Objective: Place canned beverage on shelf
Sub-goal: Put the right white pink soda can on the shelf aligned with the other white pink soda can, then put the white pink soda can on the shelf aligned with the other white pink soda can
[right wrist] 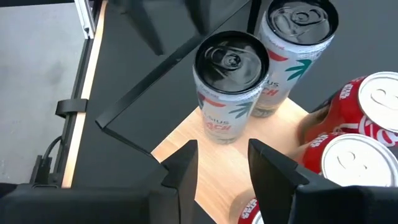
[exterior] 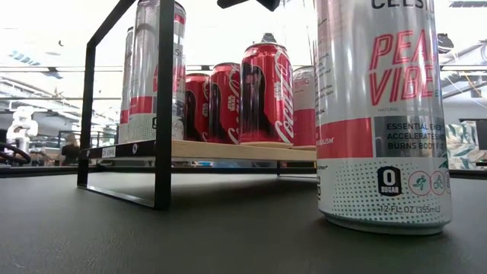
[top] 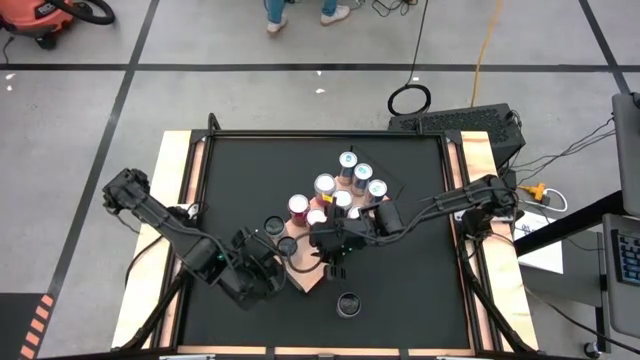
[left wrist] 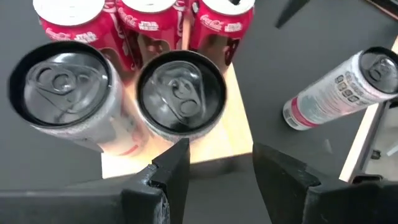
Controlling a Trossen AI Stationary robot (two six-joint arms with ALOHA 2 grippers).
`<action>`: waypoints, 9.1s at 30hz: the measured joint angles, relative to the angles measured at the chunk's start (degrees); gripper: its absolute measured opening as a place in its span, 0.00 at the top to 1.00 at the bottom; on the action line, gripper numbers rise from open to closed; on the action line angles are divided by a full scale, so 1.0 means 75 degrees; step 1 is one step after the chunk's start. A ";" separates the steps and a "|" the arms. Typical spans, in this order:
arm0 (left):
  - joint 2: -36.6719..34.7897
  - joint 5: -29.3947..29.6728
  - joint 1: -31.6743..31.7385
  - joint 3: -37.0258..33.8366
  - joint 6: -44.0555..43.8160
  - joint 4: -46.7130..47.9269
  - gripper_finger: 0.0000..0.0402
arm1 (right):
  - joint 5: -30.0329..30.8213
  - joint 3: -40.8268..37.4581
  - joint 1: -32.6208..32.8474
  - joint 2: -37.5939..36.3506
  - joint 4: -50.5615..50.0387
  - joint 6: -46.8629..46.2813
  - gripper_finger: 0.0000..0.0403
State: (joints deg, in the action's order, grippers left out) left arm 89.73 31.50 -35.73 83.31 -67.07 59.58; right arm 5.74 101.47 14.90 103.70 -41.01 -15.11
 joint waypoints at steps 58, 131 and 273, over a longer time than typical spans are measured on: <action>-0.0603 -0.0585 -0.0207 -0.0321 -0.1017 0.0375 0.57 | -0.0207 0.0000 0.0009 0.0697 0.0711 0.0137 0.71; -0.0595 -0.0400 -0.0242 -0.0323 0.0800 -0.1546 0.57 | -0.0178 0.0003 0.2771 -0.0224 -0.0971 -0.2661 0.09; 0.1361 -0.0947 0.1217 0.1064 0.4585 -0.5897 0.28 | -0.1245 0.0003 0.0683 -0.2728 -0.0747 0.0331 0.42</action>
State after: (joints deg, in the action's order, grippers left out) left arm 99.94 24.40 -26.60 91.29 -32.69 15.36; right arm -3.60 101.49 20.02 83.24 -46.62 -12.63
